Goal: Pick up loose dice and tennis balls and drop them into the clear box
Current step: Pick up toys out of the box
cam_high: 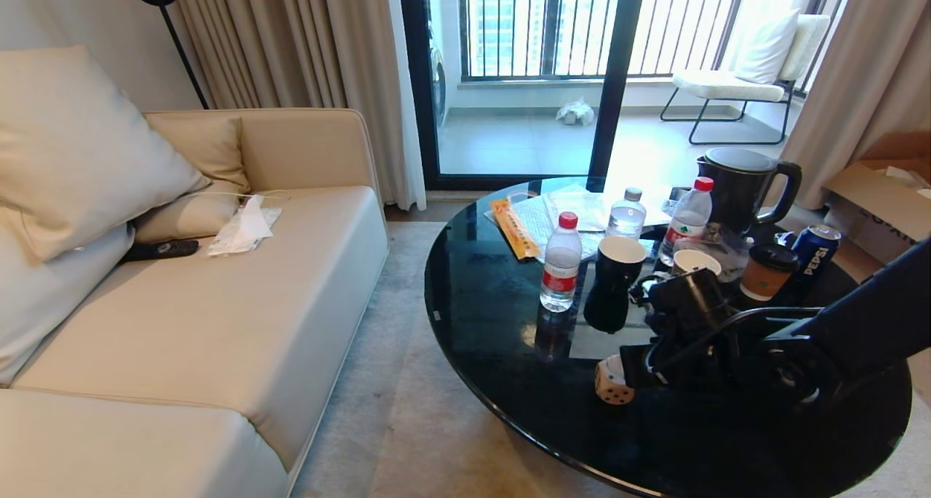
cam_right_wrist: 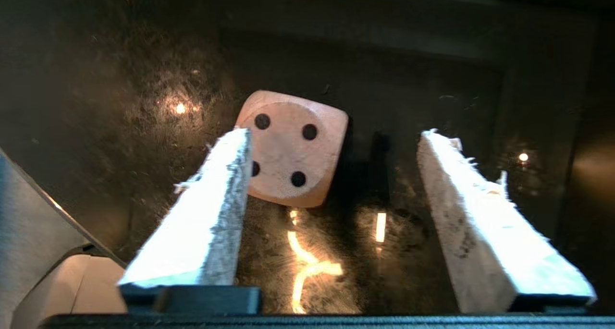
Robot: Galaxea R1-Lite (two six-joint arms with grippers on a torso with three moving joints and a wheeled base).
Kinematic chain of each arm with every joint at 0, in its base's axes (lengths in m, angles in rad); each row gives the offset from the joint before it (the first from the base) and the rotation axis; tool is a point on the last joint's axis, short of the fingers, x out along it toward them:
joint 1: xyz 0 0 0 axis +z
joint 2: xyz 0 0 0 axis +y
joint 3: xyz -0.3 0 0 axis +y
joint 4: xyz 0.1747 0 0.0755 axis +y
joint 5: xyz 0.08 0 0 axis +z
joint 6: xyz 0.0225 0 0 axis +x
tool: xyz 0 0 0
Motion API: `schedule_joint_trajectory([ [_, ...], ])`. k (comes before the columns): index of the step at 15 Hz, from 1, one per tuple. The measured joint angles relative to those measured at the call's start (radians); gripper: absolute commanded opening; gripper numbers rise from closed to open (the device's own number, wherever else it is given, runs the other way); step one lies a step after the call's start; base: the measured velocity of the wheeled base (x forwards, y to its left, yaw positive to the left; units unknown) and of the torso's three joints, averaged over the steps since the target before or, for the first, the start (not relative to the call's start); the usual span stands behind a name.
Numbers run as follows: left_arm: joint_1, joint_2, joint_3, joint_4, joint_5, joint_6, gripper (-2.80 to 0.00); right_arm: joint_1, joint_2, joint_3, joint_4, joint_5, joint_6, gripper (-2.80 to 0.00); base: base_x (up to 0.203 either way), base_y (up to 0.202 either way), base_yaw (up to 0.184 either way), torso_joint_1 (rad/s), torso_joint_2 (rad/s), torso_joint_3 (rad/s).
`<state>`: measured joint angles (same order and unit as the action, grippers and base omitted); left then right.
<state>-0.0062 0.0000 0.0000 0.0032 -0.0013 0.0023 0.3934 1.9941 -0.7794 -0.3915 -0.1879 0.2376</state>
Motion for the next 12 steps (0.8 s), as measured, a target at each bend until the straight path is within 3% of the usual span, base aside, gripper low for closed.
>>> schedule_joint_trajectory([
  [12, 0.000, 0.000, 0.000, 0.000, 0.000, 0.000, -2.80, 0.051, 0.131, -0.017, -0.063, -0.012, 0.017, 0.00, 0.000, 0.000, 0.000, 0.000, 0.00, 0.000],
])
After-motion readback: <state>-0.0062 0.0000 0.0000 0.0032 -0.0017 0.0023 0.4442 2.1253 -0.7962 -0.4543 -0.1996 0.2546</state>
